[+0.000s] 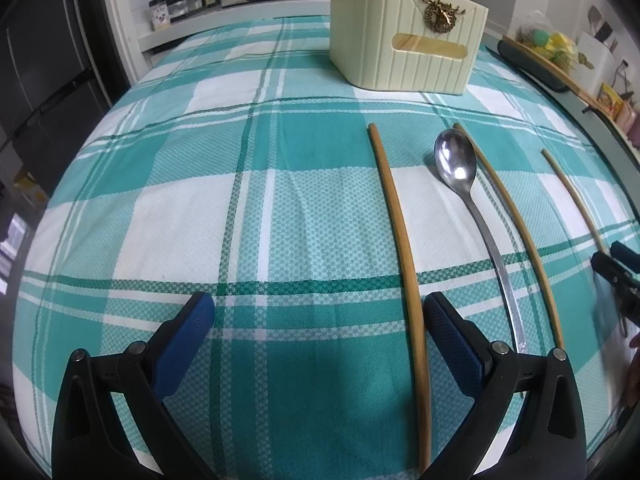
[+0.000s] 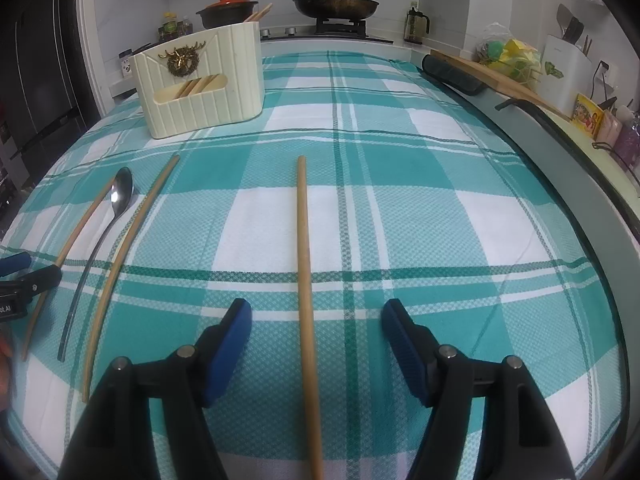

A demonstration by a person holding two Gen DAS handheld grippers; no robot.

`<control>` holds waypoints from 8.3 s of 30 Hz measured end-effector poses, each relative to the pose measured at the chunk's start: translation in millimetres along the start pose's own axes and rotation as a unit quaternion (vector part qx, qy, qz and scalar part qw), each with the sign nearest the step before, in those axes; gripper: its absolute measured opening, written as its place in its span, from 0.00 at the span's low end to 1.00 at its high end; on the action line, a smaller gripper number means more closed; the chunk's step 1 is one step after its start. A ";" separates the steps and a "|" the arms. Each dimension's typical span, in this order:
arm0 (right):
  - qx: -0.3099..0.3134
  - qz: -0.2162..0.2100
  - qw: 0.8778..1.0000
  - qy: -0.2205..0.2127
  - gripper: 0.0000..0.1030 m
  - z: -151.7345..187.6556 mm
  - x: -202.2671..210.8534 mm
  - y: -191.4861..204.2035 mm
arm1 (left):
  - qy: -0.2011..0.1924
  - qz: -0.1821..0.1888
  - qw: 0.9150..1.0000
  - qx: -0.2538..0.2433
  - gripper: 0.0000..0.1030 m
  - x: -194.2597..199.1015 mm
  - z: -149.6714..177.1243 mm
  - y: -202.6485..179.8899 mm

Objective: Organize utensils

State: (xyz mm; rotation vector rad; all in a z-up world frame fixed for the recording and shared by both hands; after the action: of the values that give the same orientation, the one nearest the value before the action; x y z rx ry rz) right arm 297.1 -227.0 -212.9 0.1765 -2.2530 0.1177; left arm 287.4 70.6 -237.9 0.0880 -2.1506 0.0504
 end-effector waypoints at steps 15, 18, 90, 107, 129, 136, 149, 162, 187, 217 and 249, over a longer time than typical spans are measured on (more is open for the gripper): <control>0.030 -0.034 0.999 0.026 0.72 -2.7 -1.3 0.4 | 0.012 0.029 0.999 -0.029 0.99 0.8 -5.1 -2.1; 0.025 -0.069 0.996 0.046 0.72 -8.2 -0.6 -7.2 | 0.016 0.056 0.998 -0.036 0.99 2.9 -19.3 -2.2; 0.042 -0.159 0.949 -0.267 0.06 -242.9 200.5 28.0 | -0.266 0.191 0.945 0.005 0.05 252.1 -215.0 17.7; 0.032 -0.181 0.944 -0.273 0.06 -354.0 133.7 54.5 | -0.258 0.151 0.954 -0.005 0.05 174.2 -336.2 -19.5; 0.020 -0.150 0.984 -0.090 0.34 -341.0 -2.9 48.0 | -0.136 0.098 0.986 -0.019 0.68 92.1 -290.9 -10.3; 0.090 -0.129 0.983 -0.093 0.34 -276.1 68.5 24.8 | -0.095 0.069 0.991 -0.070 0.83 142.7 -193.7 15.3; 0.109 -0.058 0.988 -0.089 0.34 -73.3 72.9 4.2 | -0.088 0.056 0.994 0.020 0.91 85.9 -22.0 7.2; 0.039 -0.060 0.996 -0.060 0.34 -4.5 21.2 18.0 | -0.064 0.009 0.997 0.035 0.91 18.8 -3.7 21.2; -0.020 -0.065 0.997 -0.024 0.34 -2.8 3.6 3.1 | -0.024 0.000 1.000 0.020 0.99 0.5 -2.6 14.9; 0.023 -0.025 0.999 0.018 0.06 -21.7 -10.2 50.1 | -0.024 0.000 1.000 0.021 0.99 0.4 -1.7 16.1; 0.016 -0.009 1.000 -0.017 0.42 -2.6 2.8 12.5 | -0.016 0.009 1.000 -0.010 1.00 -9.1 -21.1 -44.3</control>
State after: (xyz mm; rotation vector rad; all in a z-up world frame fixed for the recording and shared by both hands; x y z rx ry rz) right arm 295.3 -214.6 -209.4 0.2171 -2.2839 0.1421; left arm 313.6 28.3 -233.8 0.0591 -2.1835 0.0383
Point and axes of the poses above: each gripper's, at about its wrist camera, not at the fingertips, and x roughly against the way its jaws point, y to its left, z to its underside, the point moved 6 cm from there along -x, roughly the way its jaws point
